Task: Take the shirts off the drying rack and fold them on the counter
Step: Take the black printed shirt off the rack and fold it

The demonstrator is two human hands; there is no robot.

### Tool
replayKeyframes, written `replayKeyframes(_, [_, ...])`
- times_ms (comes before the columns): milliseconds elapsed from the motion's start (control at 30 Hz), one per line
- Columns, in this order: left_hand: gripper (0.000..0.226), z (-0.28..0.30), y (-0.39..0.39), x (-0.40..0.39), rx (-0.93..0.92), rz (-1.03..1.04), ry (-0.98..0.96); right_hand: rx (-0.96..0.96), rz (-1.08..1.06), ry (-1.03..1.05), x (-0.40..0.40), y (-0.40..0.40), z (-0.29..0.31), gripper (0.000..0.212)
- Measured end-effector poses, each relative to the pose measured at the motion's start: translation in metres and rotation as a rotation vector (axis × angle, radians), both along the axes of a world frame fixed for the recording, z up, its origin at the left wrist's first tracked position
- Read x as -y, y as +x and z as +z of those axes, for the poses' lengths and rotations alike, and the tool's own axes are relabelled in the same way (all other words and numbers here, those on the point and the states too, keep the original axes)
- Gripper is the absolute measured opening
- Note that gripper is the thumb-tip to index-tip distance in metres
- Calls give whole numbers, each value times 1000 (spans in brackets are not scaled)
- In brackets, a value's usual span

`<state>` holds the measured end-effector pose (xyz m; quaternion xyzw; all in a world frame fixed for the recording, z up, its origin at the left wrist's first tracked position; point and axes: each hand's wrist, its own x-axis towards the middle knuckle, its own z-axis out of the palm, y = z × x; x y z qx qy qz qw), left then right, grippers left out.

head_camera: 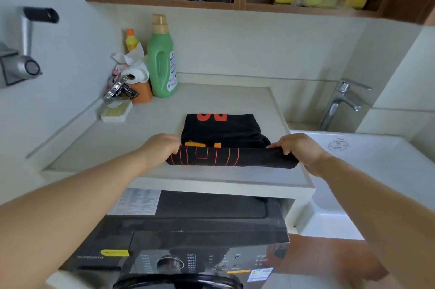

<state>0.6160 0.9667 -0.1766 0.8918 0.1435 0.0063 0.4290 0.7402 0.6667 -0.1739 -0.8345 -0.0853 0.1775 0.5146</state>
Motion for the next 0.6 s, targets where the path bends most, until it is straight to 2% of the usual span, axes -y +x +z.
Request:
replayKeyframes(100, [9,14,26,-12,139,209,-411,-21,-236,396,-4,25,14,13])
replayKeyframes(133, [12,15,36,-16,154,254,-506,-32,-280,460,-6,33,14,7])
replayKeyframes(167, [17,14,46,-20,158,284,-550,-58,-289,493,-10,38,14,10])
replayKeyframes(200, [18,12,57,-23,161,295,-563,-99,-256,488,-14,43,12,32])
replayKeyframes(233, [17,10,67,-26,167,296,-567,-145,-205,444,-19,48,8,54])
replayKeyframes(267, [14,8,77,-29,176,291,-571,-169,-164,378,-24,51,2,67])
replayKeyframes(300, [12,5,85,-30,187,283,-579,-165,-136,308,-26,54,-5,68])
replayKeyframes(367, [11,-1,106,-33,215,284,-570,-103,-202,229,-30,65,-14,50])
replayKeyframes(467, [16,-8,137,-40,276,328,-456,20,-289,186,-43,85,-6,22])
replayKeyframes(533, [28,-12,163,-48,291,391,-336,162,-269,44,-61,104,3,19])
replayKeyframes(600, [38,-17,185,-55,267,466,-191,252,-245,-49,-79,128,4,24])
